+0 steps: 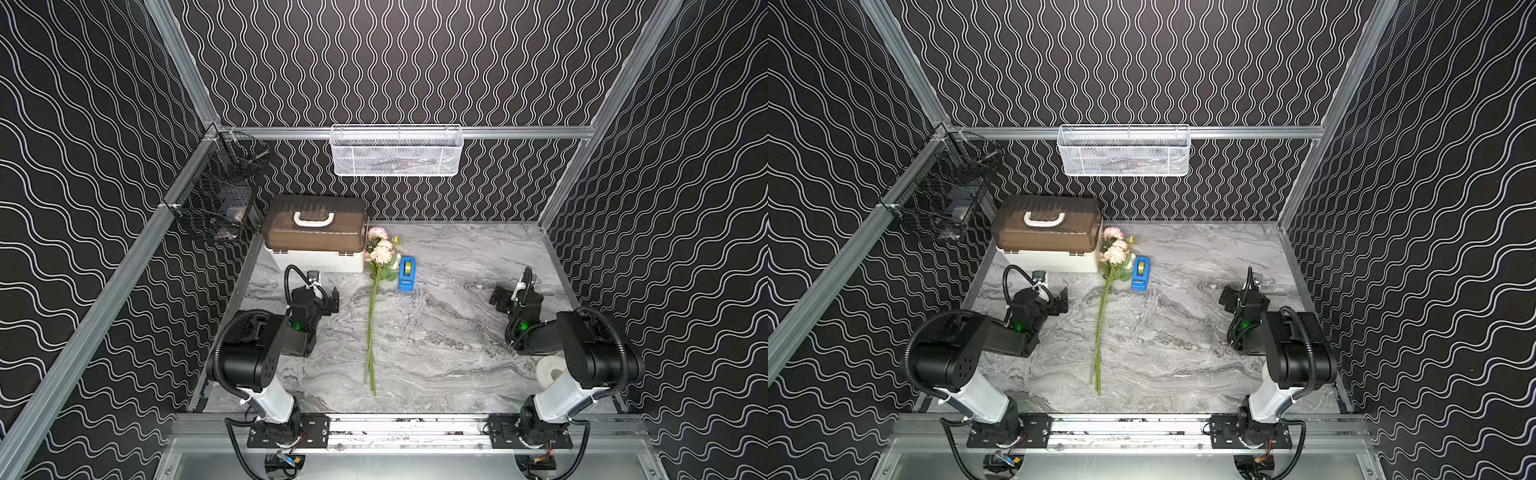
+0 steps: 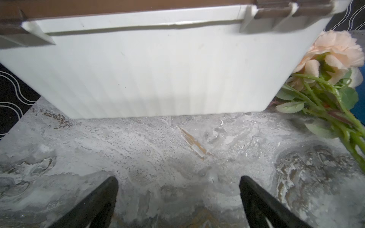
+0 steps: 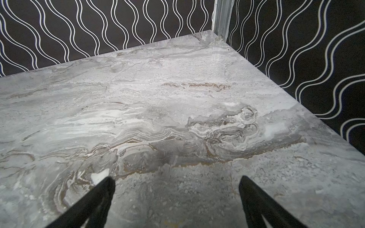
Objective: Wrap bouquets with tape
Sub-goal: Pick up the unwrapped bouquet from the center of the board.
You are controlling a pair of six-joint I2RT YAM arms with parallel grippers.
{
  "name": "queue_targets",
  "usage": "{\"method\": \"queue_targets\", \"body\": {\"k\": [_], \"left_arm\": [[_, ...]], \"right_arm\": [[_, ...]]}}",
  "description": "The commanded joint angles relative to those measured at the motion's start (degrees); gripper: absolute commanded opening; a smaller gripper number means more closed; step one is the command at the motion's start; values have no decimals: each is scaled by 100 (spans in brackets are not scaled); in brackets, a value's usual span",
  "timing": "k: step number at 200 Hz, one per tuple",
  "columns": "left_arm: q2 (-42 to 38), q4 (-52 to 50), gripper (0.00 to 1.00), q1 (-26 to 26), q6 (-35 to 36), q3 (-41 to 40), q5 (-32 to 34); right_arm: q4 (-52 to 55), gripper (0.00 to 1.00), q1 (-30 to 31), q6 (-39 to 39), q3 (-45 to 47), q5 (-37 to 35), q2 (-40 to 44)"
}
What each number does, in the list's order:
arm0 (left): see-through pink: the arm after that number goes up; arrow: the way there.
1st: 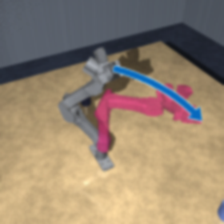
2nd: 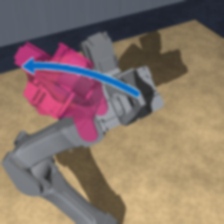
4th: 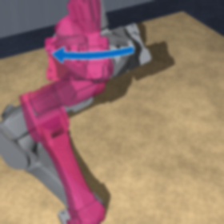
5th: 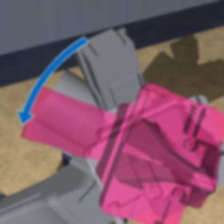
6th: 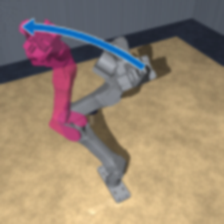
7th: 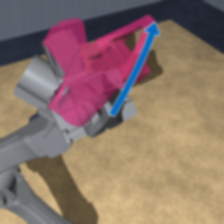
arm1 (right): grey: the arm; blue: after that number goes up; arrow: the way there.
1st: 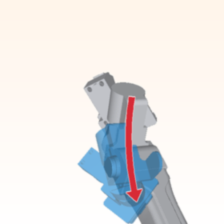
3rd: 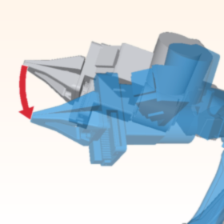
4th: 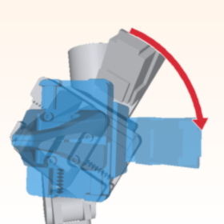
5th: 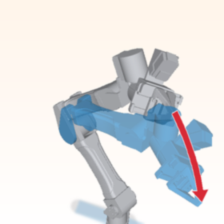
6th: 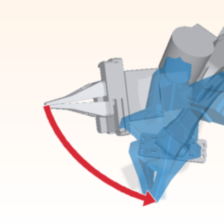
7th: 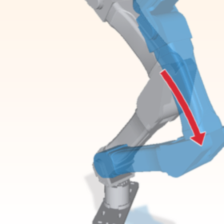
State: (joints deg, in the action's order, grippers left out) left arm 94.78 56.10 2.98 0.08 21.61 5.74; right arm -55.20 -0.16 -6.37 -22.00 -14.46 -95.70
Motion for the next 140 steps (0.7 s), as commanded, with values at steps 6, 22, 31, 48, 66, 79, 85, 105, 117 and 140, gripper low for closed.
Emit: {"method": "queue_targets", "body": {"k": [6,22,31,48,66,79,85,105,117,140], "left_arm": [[-16,199,99,-17,67,-11,-55],[-13,201,99,-11,69,-7,-29],[-8,201,99,-15,72,-6,-29],[-14,201,99,-10,71,-3,-29],[-10,200,99,-9,74,0,-35],[-12,193,99,-17,71,-7,-29],[-12,194,99,-11,70,-7,-33],[-21,208,99,-15,71,-12,-29],[-21,212,99,-15,72,-16,-33],[-186,64,99,-8,48,2,22]], "right_arm": [[-237,99,-6,26,1,31,4],[-221,99,-1,31,-6,50,3],[-215,99,-1,29,-6,52,5],[-222,99,-1,31,-3,52,7],[-229,99,-1,25,-2,54,7],[-227,99,-2,23,-6,57,7],[-221,99,-2,25,-2,53,6],[-225,99,-1,26,-6,49,7],[-223,99,-2,31,-2,53,8],[-287,99,4,73,2,29,26]]}}
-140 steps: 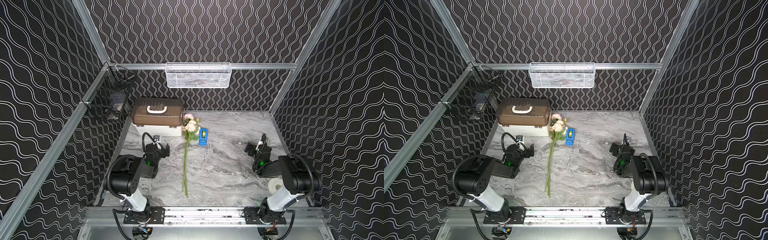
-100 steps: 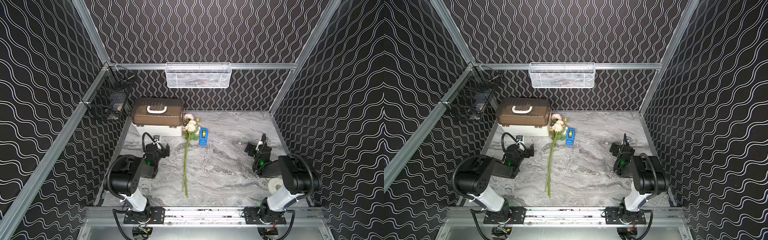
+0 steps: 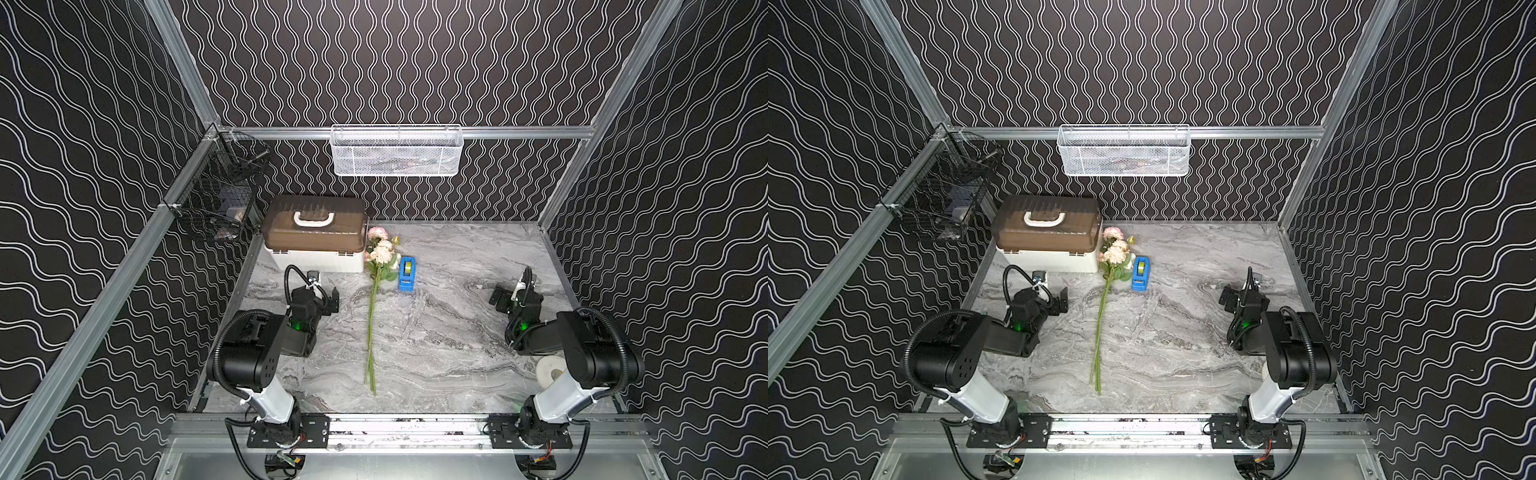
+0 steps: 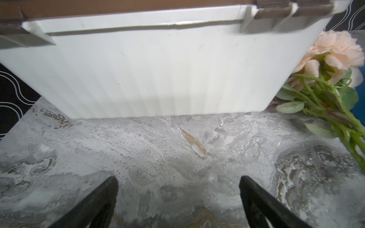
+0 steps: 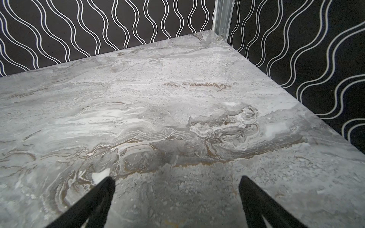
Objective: Wrap bouquets with tape
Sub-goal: Pick up the unwrapped bouquet from the center of the board.
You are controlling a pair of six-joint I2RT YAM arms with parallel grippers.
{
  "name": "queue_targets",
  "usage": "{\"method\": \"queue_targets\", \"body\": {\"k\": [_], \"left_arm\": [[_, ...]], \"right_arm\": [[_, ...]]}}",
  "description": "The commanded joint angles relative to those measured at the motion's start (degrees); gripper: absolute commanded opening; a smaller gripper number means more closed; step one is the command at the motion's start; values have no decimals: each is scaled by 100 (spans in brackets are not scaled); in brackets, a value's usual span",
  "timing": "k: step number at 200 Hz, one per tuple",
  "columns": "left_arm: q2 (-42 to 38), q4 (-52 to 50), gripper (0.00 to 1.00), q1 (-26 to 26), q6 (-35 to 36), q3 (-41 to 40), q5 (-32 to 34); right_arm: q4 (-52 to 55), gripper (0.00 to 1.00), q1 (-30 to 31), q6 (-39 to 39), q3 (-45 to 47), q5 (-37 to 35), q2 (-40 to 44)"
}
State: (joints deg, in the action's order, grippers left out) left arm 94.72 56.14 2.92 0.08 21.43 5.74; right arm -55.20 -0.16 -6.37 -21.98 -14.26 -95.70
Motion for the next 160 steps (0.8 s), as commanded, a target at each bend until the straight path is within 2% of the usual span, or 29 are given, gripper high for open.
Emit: {"method": "queue_targets", "body": {"k": [1,18,31,37,43,49,52,65,78,92,113,120,137,160], "left_arm": [[-207,18,99,-2,46,32,27],[-911,-1315,99,11,-69,433,297],[-1505,-2835,99,12,-790,957,831],[-1712,-3302,99,7,-1034,1146,897],[-1855,-3458,99,7,-1419,1235,1000],[-1993,-3555,99,0,-1964,1265,1048],[-2046,-3586,99,-9,-2178,1271,1025],[-2119,-3543,99,-37,-2233,1209,342],[-2050,-3193,99,-73,-2404,1061,-128],[-2083,-3015,99,-205,-2530,976,-997],[-2403,-2856,99,-167,-2779,843,-1618],[-2510,-2655,96,-91,-2815,754,-1863],[-2779,-2906,94,481,-2729,821,-1887],[-2704,-5026,97,1706,-1746,1846,-1391]], "right_arm": [[-284,99,6,82,0,10,30],[383,99,173,181,-129,-358,539],[1241,99,511,195,-315,-1094,1240],[1663,99,644,-116,-449,-1591,1535],[2258,99,696,-934,-606,-1924,1833],[3181,99,676,-1684,-828,-1943,2091],[3654,99,654,-2230,-940,-1881,2216],[4927,99,491,-3117,-1369,-1598,2414],[5505,99,447,-3107,-1673,-1109,2373],[5875,99,447,-3292,-1895,-689,2346],[6229,99,447,-3380,-2020,-225,2439],[6164,99,447,-3301,-1975,20,2496],[5835,99,447,-3212,-1759,663,2676],[5241,99,447,-3266,-1393,1203,2767]]}}
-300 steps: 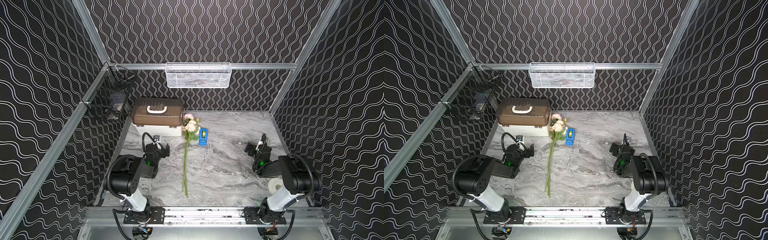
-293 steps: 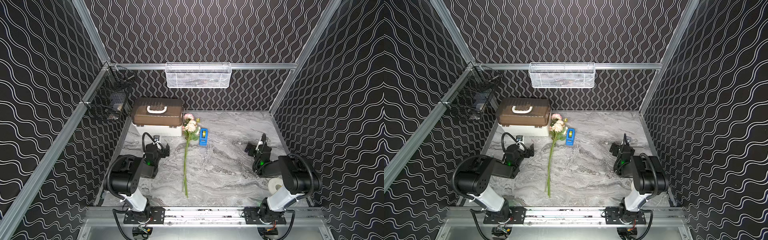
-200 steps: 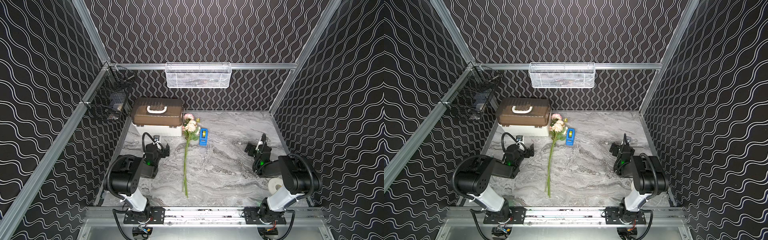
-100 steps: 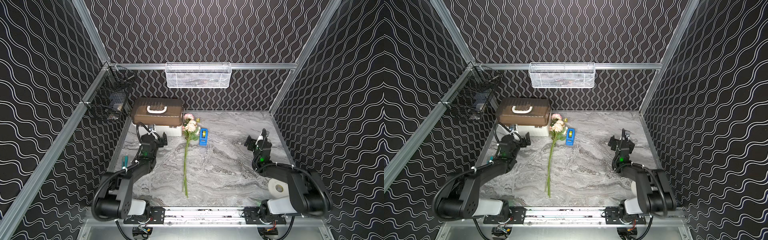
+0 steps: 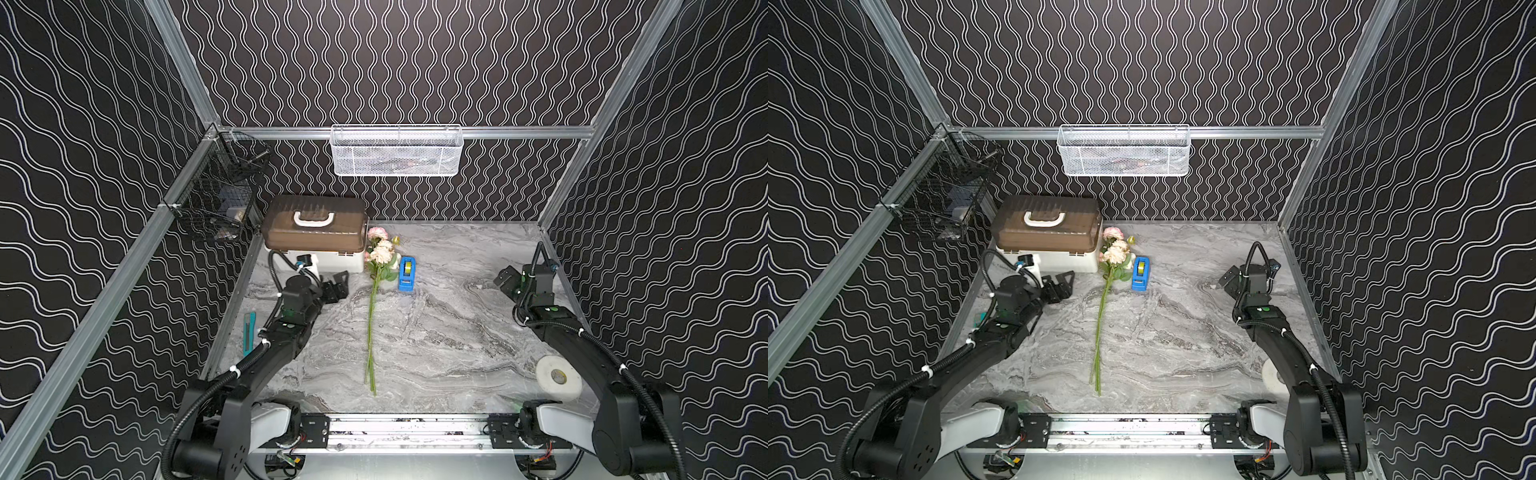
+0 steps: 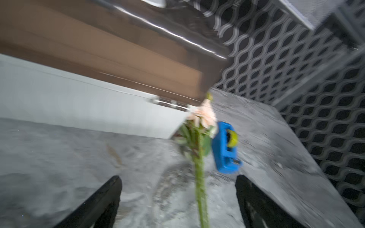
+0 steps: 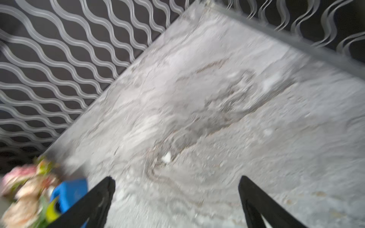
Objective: Wrap bouquets with tape
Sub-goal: Pick up the unwrapped bouquet from the center of the board.
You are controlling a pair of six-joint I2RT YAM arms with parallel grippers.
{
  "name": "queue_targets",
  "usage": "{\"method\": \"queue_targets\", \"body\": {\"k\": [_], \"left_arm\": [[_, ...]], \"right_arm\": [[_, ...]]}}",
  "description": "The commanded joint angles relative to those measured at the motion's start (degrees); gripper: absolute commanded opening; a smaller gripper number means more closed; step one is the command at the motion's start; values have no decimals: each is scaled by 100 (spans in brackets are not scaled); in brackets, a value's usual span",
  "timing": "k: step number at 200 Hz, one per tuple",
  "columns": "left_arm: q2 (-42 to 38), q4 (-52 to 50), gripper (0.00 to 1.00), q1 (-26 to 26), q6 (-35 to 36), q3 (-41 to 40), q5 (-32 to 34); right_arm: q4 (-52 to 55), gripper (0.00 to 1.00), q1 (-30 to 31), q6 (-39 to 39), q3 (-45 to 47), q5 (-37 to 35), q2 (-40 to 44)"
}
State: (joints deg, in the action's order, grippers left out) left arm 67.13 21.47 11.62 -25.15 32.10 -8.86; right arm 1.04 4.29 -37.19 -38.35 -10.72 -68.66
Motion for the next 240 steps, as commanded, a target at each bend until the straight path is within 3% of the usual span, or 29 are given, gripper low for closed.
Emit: {"method": "queue_targets", "body": {"k": [1,22,43,82,135,186,240], "left_arm": [[72,-1660,97,883,802,837,87],[437,-3129,92,1305,1225,1626,245],[730,-4116,77,1349,1831,2094,35],[1816,-5099,58,1521,2334,2674,112],[2447,-4813,57,1545,2278,2774,761],[2976,-4337,53,1540,2340,2757,854],[3351,-4053,35,1537,2518,2722,806]], "right_arm": [[-402,99,1,-184,255,864,64],[-438,99,10,-220,310,1135,36],[-587,99,6,-284,373,1269,-28],[-577,99,10,-330,340,1565,-119],[-516,99,10,-362,335,1450,-186],[-507,99,10,-392,267,1582,-378],[-385,99,10,-334,94,1844,-665]]}}
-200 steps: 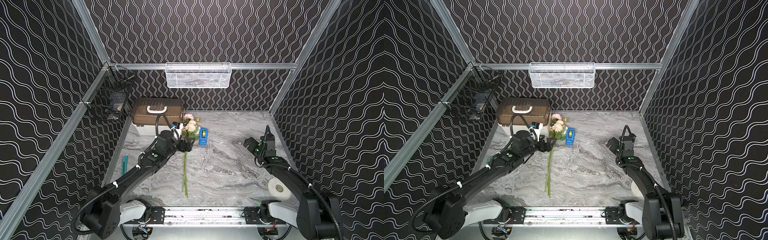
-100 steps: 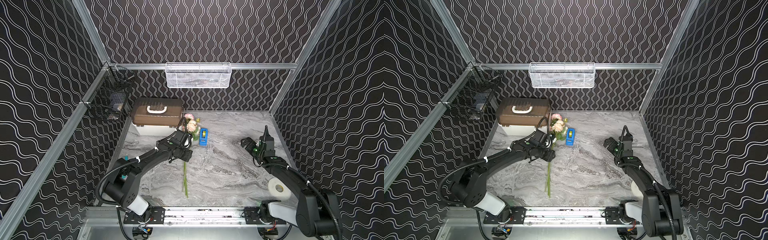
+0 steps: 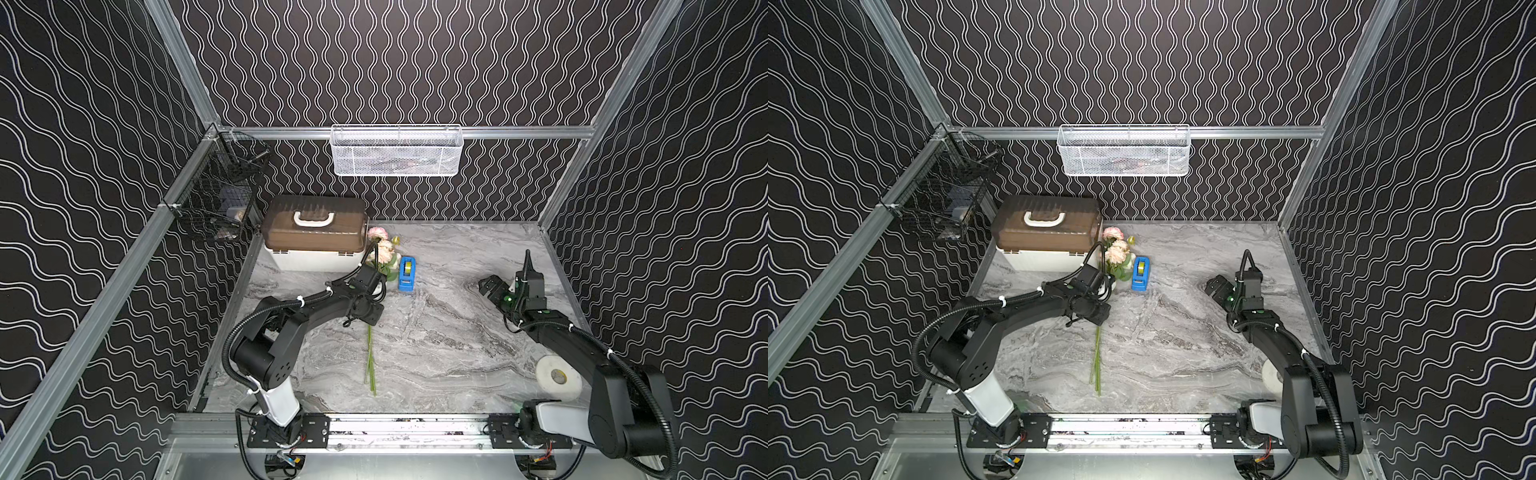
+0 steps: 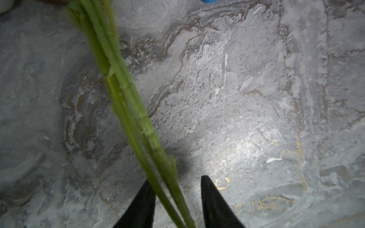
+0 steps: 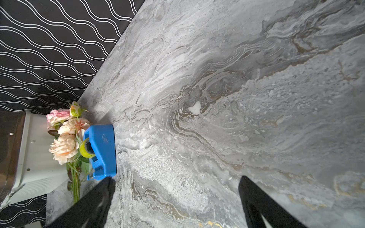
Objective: Wrap bouquets with tape
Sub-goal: Pick up the unwrapped bouquet from the center of the board.
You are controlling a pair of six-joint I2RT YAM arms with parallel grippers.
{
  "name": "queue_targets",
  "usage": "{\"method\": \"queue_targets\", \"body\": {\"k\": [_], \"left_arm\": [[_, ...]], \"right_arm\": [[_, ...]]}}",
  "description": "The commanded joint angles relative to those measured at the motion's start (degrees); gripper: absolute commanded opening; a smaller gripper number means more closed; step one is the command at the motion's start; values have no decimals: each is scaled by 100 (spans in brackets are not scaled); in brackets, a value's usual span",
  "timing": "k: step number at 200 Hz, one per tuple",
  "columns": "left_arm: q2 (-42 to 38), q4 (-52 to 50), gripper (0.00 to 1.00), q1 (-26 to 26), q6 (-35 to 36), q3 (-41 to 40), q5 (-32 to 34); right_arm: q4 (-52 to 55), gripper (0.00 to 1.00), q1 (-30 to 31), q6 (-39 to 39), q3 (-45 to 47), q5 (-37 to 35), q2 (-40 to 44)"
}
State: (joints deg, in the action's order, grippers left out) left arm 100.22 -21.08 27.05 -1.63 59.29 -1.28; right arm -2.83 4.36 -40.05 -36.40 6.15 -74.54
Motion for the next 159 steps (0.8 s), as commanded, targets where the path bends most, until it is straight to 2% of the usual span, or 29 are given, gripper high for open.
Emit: {"method": "queue_targets", "body": {"k": [1,101,125,151,159], "left_arm": [[41,202,35,-7,169,3,53],[343,-160,21,-55,-1,323,145],[272,-213,11,-72,8,350,259],[-72,-19,0,-219,-99,226,38],[-188,-19,0,-245,-101,208,10]], "right_arm": [[6,99,3,-47,-102,157,-77],[44,99,3,-1,-97,0,-87],[37,99,3,5,-84,-33,-54],[4,99,3,33,-62,-27,48],[-6,99,3,37,-43,-33,86]]}}
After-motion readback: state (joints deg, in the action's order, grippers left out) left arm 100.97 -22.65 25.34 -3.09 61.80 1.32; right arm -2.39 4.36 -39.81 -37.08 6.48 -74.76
